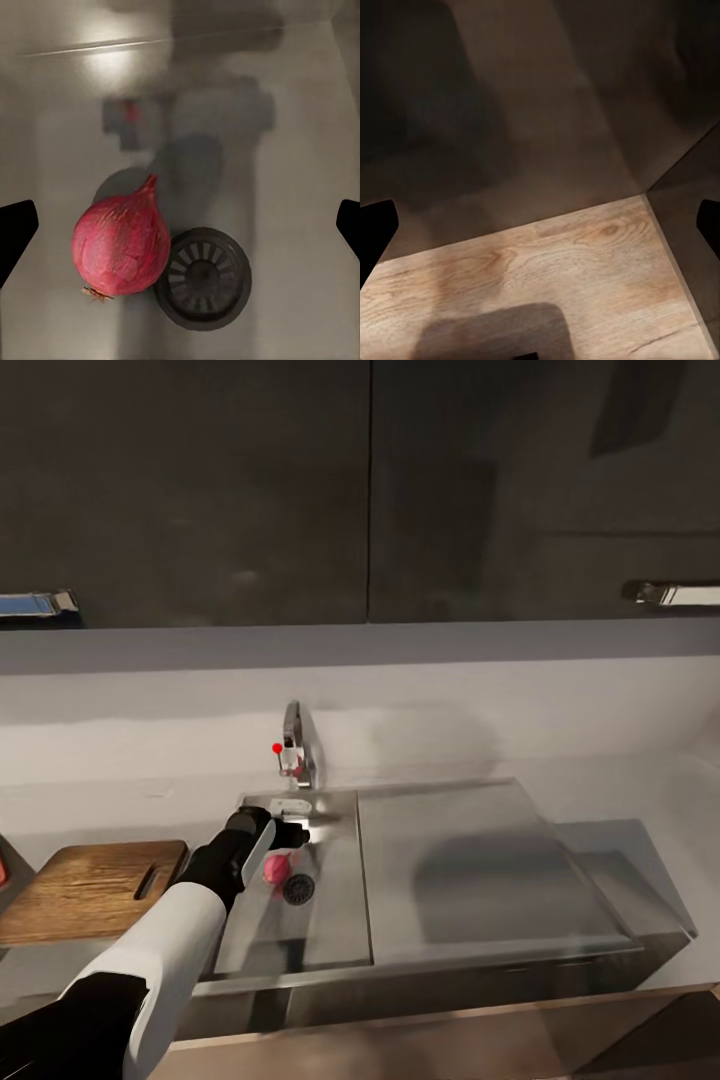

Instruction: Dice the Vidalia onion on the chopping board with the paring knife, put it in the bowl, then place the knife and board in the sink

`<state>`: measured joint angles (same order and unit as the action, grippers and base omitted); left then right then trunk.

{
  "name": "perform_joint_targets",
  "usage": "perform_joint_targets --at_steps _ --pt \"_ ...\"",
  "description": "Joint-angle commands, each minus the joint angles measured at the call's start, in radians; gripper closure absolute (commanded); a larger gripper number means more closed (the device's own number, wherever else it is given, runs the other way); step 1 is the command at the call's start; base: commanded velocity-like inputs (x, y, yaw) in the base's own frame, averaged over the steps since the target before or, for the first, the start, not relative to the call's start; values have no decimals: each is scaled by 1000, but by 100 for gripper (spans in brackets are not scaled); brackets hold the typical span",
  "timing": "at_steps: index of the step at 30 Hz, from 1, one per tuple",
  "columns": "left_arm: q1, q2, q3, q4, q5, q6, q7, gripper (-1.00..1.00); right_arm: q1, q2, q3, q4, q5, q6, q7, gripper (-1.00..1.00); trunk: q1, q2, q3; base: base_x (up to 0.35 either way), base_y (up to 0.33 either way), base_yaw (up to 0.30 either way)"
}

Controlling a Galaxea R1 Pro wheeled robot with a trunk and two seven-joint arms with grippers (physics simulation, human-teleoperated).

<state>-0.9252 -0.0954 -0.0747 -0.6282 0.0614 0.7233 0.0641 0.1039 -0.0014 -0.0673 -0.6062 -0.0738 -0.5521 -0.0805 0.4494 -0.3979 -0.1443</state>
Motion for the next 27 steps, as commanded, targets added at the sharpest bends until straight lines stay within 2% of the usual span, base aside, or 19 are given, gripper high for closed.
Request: perform_joint_targets --at_steps 1,18,27 --pt "-1 0 -4 1 7 3 7 -100 0 0 1 -2 -7 -2 1 -100 1 -2 -3 7 0 0" --pt "0 24 -4 31 6 -2 6 -100 0 0 1 -1 -7 -2 1 -100 1 -2 -29 1 0 0" --pt "-1 25 -4 32 6 -2 6 -100 0 0 1 -1 -7 -2 1 -100 1 -2 -43 0 0 0"
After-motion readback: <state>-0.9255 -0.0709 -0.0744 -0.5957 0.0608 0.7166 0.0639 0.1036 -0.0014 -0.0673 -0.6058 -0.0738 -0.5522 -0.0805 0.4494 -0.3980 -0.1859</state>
